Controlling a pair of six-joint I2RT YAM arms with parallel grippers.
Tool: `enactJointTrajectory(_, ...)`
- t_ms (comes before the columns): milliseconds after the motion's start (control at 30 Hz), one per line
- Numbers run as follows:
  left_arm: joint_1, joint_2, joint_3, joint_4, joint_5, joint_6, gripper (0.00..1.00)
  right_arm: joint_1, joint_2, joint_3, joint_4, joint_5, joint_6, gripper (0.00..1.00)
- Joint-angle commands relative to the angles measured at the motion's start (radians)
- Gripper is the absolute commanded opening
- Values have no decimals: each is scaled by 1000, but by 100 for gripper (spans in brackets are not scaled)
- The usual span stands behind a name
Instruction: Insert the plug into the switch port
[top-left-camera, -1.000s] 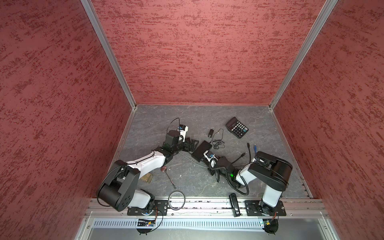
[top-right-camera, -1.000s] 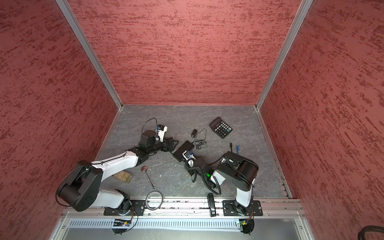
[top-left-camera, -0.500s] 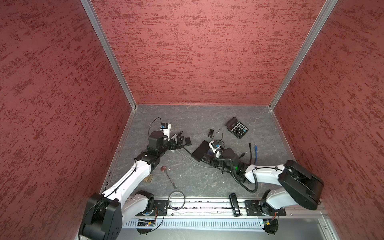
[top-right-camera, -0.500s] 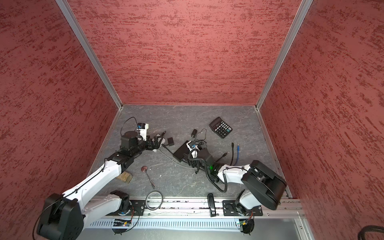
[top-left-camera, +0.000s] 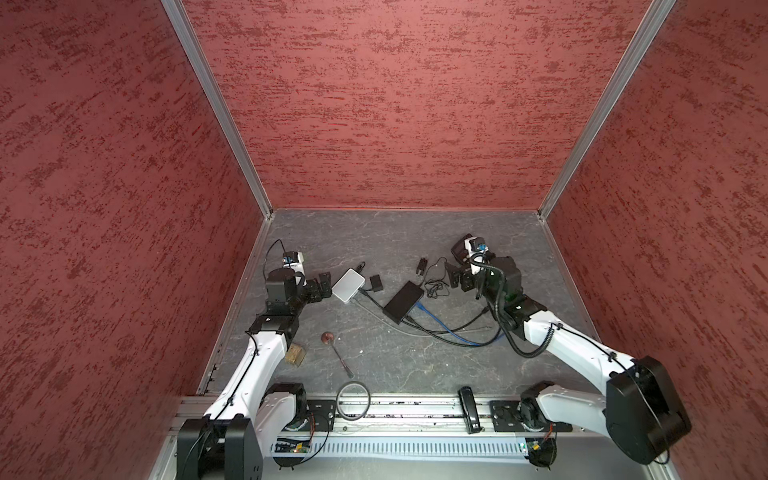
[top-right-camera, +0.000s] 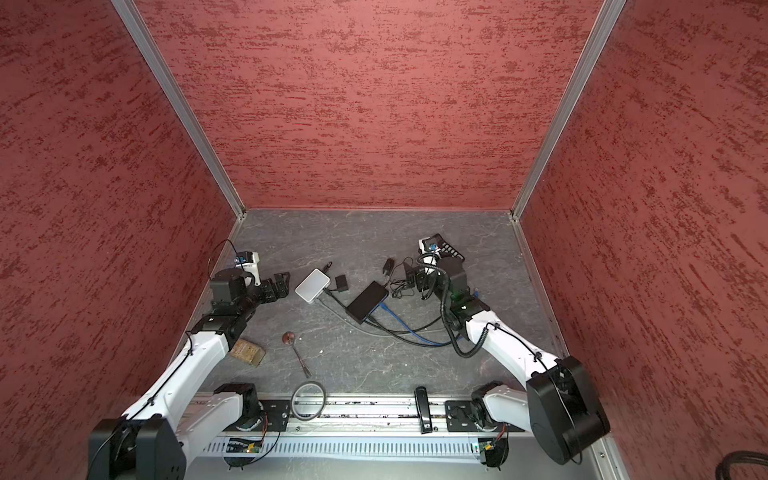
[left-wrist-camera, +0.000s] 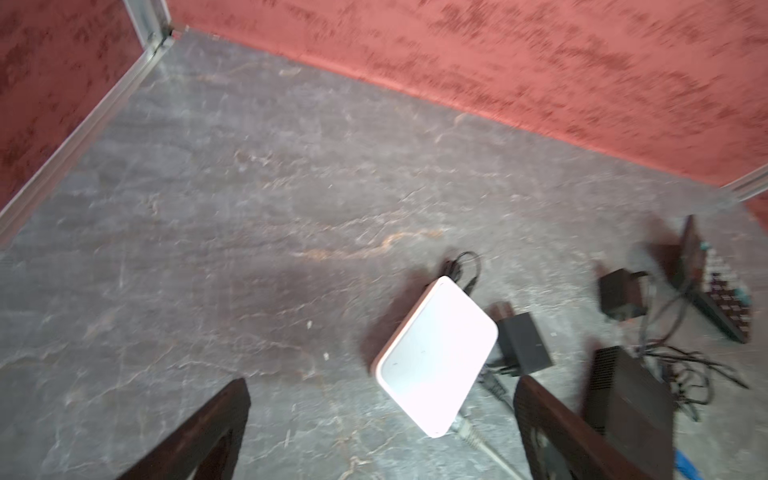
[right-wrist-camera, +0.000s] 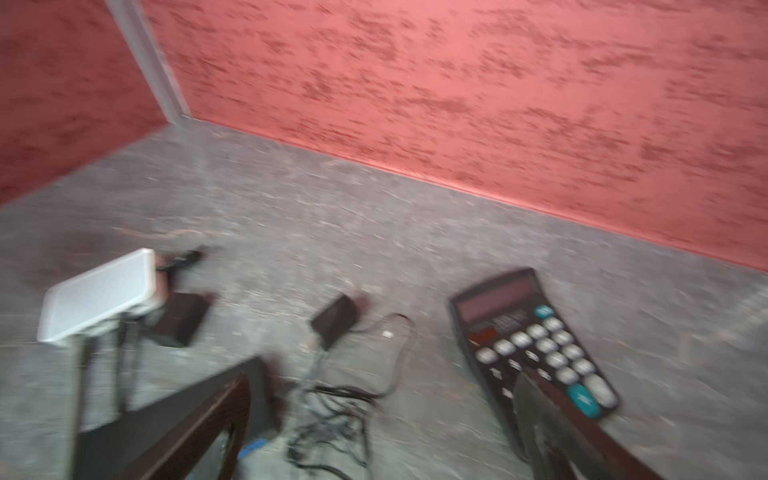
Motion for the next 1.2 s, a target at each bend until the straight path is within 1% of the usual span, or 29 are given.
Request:
enactJointTrajectory(0,23,35,-30,115,27,37,100,-80,11,-36,16,-15,-68,99)
enactJointTrajectory(167,60,88,-132,364,57,39,100,-187,55,-107,165,-4,-113,99)
enactJointTrajectory(267,65,150,-161,467,81,59,100,-255,106,-159,297,-55,-89,99)
enactJointTrajectory(367,71,191,-176,560,114,71,100,-306,157,-229,485,-88,-65,99)
enactJointTrajectory(433,73,206,-209,686,134,76,100,-324,195,-272,613,-75,-74,99)
enactJointTrajectory(500,76,227,-224,759,140,83,100,-339,204,-287,662,-86,-77,99)
enactJointTrajectory(600,77,279,-223,850,154,102,100,-374,219,-290,679,-112,-46,99)
enactJointTrajectory(633,76,300,-226,892,157,109,100,-383,222,-308,719,-117,-33,99)
enactJointTrajectory(667,76,311,-218,882,158,118,100,-391,218,-324,744,-110,-21,99)
enactJointTrajectory(733,79,342,-216,931,164,138,100,-406,219,-387,859,-110,1,99)
enactJointTrajectory(767,79,373,-225,970,161,140,100,-412,230,-427,945,-108,5,99)
enactJointTrajectory(833,79,448,-250,1095,154,140,100,-412,347,-495,1182,-145,-11,99)
enactJointTrajectory(867,79,494,-259,1155,150,140,100,-413,375,-527,1272,-125,1,99)
enactJointTrajectory(900,81,543,-262,1200,146,133,100,-412,339,-533,1225,-120,-4,99)
enactJointTrajectory(933,84,561,-256,1232,155,131,100,-412,331,-522,1190,-137,-12,99)
enactJointTrajectory(967,89,526,-233,1133,146,135,100,-412,342,-500,1170,-154,-14,99)
enactJointTrajectory(1000,83,528,-206,1079,117,130,100,-413,341,-477,1131,-127,-3,99)
enactJointTrajectory(1033,76,547,-185,1077,96,125,100,-414,328,-450,1063,-123,-2,99)
enactJointTrajectory(1067,67,534,-158,990,63,126,100,-415,329,-422,1015,-98,8,99)
enactJointTrajectory(1100,42,537,-136,954,5,139,99,-415,336,-393,972,-71,21,99)
enactJointTrajectory(1133,15,543,-137,971,-42,154,100,-421,330,-372,929,-65,30,99)
enactJointTrajectory(1167,1,533,-133,944,-67,159,100,-427,335,-374,944,-68,37,99)
